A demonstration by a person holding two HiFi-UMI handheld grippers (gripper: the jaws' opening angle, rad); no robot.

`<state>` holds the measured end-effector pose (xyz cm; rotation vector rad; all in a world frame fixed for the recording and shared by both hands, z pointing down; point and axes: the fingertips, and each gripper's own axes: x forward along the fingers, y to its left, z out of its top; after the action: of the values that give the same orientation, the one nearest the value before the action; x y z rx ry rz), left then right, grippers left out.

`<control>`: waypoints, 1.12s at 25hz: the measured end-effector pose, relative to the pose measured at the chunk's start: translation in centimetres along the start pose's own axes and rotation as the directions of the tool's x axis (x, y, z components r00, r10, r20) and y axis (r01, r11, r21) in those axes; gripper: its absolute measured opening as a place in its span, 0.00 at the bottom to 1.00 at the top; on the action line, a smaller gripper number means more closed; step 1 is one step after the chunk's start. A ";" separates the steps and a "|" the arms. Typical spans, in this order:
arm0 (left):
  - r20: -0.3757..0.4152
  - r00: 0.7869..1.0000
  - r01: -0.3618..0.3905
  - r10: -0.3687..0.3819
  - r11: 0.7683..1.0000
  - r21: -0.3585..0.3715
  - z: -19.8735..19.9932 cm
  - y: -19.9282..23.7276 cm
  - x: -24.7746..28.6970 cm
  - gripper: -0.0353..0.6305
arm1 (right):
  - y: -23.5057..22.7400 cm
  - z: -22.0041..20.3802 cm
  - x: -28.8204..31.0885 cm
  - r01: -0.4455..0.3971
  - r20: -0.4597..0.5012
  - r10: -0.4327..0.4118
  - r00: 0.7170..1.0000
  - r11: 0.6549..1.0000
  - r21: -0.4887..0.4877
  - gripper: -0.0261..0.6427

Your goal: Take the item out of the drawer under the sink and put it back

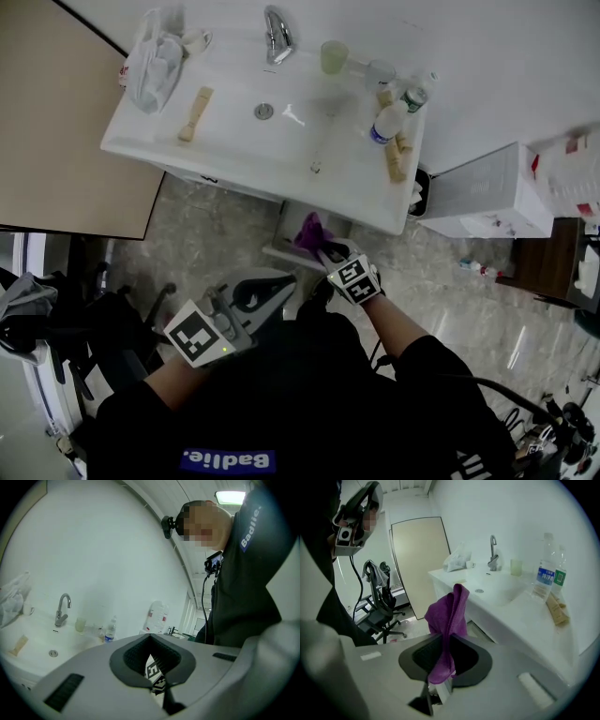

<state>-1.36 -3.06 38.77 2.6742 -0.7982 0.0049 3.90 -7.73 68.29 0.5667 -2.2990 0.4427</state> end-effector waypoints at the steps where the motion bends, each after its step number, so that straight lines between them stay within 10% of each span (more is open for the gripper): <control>1: 0.002 1.000 -0.003 0.003 1.000 -0.004 -0.1 0.0 -0.1 0.04 | -0.2 -0.8 0.7 0.000 -0.021 0.000 1.000 1.000 -0.007 0.12; 28: 0.006 0.999 -0.049 0.049 0.998 -0.050 -3.1 1.0 -1.6 0.04 | -4.5 -13.3 14.4 0.002 -0.354 -0.026 0.935 0.998 -0.066 0.12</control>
<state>-2.99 -1.95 41.87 2.6091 -0.8547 -0.0122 4.41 -9.26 88.32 0.4307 -1.9540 0.4240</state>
